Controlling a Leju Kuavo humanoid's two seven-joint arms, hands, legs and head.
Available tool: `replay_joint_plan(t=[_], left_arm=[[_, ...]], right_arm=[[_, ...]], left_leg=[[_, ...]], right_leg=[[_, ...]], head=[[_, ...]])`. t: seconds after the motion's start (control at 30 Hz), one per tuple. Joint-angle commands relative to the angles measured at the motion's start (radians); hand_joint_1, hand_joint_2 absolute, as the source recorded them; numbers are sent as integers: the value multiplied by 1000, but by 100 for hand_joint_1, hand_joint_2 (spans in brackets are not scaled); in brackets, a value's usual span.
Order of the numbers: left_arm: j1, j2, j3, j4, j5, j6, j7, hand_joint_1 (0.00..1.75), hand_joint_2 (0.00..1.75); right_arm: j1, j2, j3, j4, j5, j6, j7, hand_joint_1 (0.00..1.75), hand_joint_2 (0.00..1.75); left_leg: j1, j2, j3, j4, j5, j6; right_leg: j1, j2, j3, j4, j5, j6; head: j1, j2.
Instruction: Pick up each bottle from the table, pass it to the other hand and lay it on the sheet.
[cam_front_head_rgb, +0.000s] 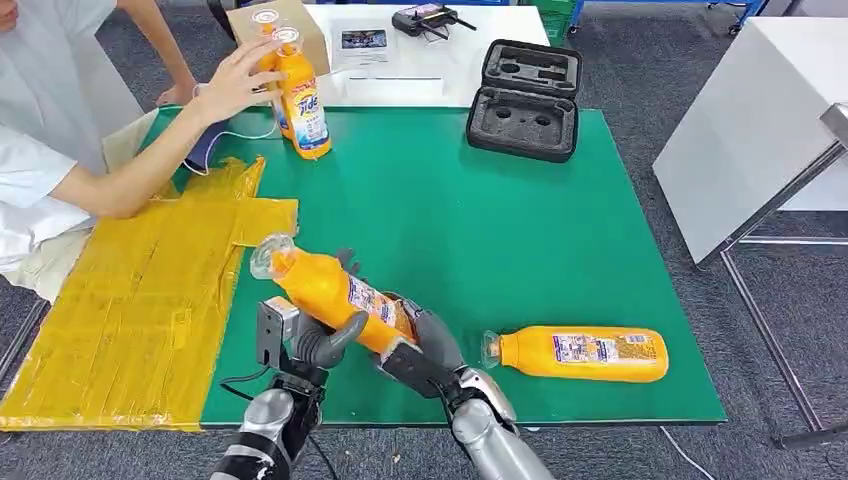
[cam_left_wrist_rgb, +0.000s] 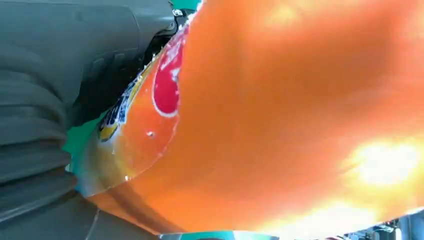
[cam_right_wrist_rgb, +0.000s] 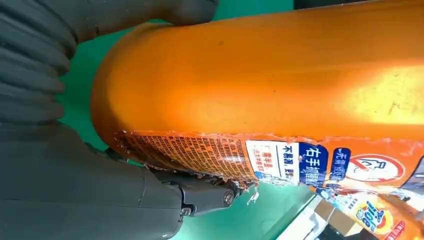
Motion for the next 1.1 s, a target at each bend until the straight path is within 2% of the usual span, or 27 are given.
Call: replay_joint_plan(t=[0.03, 0.1, 0.17, 0.2, 0.23, 0.43, 0.47, 0.53, 0.57, 0.63, 0.77, 0.8, 0.83, 1.1], left_arm=[[-9, 10, -7, -72, -55, 137, -3, 0, 175], [-8, 9, 6, -84, -64, 170, -8, 0, 175], [-11, 11, 11, -81, -63, 170, -8, 10, 175], [-12, 11, 12, -78, -63, 170, -8, 89, 175], [-13, 11, 13, -74, -63, 169, -9, 175, 175], [-15, 1, -1, -43, -67, 161, -9, 175, 175], [-16, 1, -4, -39, -67, 160, -9, 175, 175], [-17, 3, -8, -32, -69, 159, -9, 175, 175], [-17, 3, -9, -31, -69, 159, -9, 175, 175], [-17, 3, -10, -29, -70, 159, -8, 175, 175], [-22, 3, -11, -11, -74, 158, -7, 175, 175], [-22, 3, -11, -11, -74, 158, -7, 175, 175], [-22, 4, -10, -14, -77, 159, -7, 175, 175], [-22, 4, -10, -14, -77, 159, -7, 175, 175]], right_arm=[[-25, -15, 25, 89, 29, -19, 15, 175, 175], [-24, -16, 24, 90, 31, -21, 16, 175, 175], [-23, -19, 21, 91, 31, -23, 18, 175, 175], [-23, -20, 21, 91, 31, -22, 18, 175, 175], [-22, -20, 21, 91, 31, -22, 18, 175, 175], [-21, -20, 15, 89, 28, -20, 17, 175, 175], [-19, -20, 13, 86, 27, -20, 16, 175, 175], [-14, -22, 8, 75, 24, -20, 14, 175, 175], [-13, -22, 7, 72, 24, -19, 13, 175, 175], [-12, -23, 6, 69, 23, -19, 13, 175, 175], [-6, -21, -4, 48, 16, -21, 9, 175, 175], [-6, -21, -4, 48, 16, -21, 9, 175, 175], [-1, -19, -12, 34, 8, -25, 5, 134, 175], [-1, -19, -12, 34, 8, -25, 5, 134, 175]], left_leg=[[2, 1, 8, 0, -4, -3], [2, 2, 10, 0, -5, -3], [1, 1, 7, 0, -3, -2], [1, 1, 4, 0, -2, -1], [1, 1, 4, -1, -2, -1], [2, 1, 8, 0, -4, -2], [1, 0, 4, -1, -2, -1], [2, 0, 8, -1, -3, -2], [1, 0, 3, -1, -1, -1], [1, 0, 7, -1, -3, -2], [0, 0, 2, -1, -1, -1], [1, -1, 6, -1, -2, -2], [1, -1, 4, -1, -2, -1], [1, 0, 4, 0, -2, -2]], right_leg=[[2, 2, 9, -2, -3, -2], [2, 2, 11, -2, -4, -3], [1, 2, 7, -2, -2, -2], [1, 2, 4, -1, -1, -1], [1, 1, 4, -1, -1, -1], [1, 2, 9, -2, -3, -2], [1, 1, 5, -1, -1, -1], [1, 0, 9, -2, -3, -2], [0, 0, 4, -1, -1, -1], [1, 1, 7, -2, -3, -2], [0, 0, 3, -1, -1, -1], [1, 0, 7, -2, -2, -2], [1, 0, 5, -1, -2, -1], [1, 0, 5, -1, -2, -1]], head=[[0, 0], [0, 0], [0, 0], [0, 0], [-1, 0], [-1, 0], [0, 0], [-1, 0], [0, 0], [-1, 0], [-1, 0], [0, 0], [0, 0], [0, 0]])
